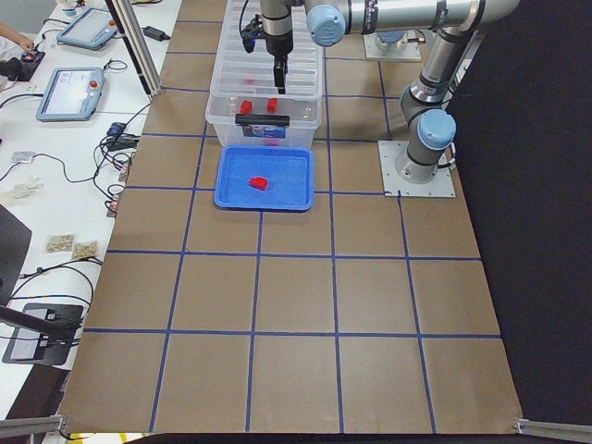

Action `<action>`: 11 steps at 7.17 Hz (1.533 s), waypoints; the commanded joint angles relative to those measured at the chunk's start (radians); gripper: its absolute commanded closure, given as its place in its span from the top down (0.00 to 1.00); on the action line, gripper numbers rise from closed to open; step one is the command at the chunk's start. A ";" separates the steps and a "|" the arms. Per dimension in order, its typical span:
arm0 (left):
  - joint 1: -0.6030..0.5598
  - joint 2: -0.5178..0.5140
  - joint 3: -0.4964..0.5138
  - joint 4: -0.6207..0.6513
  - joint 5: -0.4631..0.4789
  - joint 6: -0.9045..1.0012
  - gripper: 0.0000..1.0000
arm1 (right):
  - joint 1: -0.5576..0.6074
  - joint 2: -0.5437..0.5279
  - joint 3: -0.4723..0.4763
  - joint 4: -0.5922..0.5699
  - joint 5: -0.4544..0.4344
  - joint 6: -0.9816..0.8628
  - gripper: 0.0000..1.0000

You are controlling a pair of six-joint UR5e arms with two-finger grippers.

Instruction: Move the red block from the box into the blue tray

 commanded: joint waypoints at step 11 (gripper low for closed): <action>0.000 0.012 0.000 0.007 -0.001 0.001 1.00 | 0.131 -0.112 -0.230 0.281 0.005 0.252 1.00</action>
